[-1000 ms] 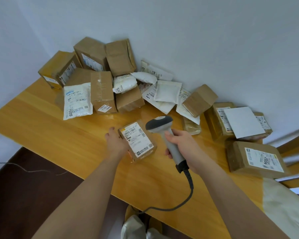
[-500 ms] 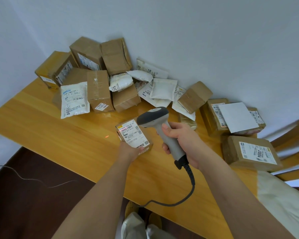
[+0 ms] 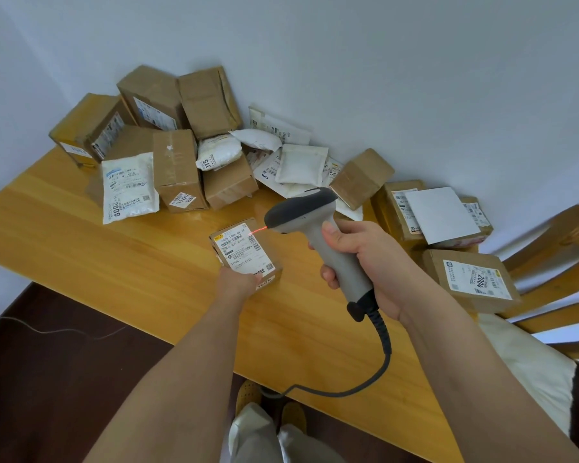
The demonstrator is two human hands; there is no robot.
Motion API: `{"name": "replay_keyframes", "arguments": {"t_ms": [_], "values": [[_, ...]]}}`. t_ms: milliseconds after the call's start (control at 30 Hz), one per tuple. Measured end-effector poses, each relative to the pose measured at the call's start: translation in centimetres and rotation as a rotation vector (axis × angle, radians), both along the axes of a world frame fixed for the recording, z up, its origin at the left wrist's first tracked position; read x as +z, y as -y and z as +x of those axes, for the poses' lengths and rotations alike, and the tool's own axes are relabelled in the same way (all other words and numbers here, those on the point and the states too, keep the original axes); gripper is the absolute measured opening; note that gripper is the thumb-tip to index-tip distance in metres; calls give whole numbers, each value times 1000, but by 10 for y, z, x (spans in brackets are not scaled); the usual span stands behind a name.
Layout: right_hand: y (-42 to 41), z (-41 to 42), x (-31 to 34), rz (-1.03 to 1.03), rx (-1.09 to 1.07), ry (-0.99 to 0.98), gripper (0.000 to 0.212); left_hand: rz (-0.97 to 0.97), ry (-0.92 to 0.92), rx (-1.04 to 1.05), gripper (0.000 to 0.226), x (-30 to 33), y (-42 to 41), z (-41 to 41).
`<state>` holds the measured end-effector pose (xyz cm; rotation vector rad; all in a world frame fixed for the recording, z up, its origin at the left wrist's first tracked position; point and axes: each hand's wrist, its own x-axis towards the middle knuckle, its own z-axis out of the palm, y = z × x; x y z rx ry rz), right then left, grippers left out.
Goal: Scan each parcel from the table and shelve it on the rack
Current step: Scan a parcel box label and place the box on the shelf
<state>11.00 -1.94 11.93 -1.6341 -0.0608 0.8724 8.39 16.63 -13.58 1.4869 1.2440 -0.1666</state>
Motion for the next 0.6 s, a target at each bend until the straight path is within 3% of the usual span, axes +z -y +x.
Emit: {"name": "replay_keyframes", "arguments": {"t_ms": [600], "values": [[2, 0, 17, 62, -23, -31, 27, -87, -50, 88, 62, 9, 0, 7]]}}
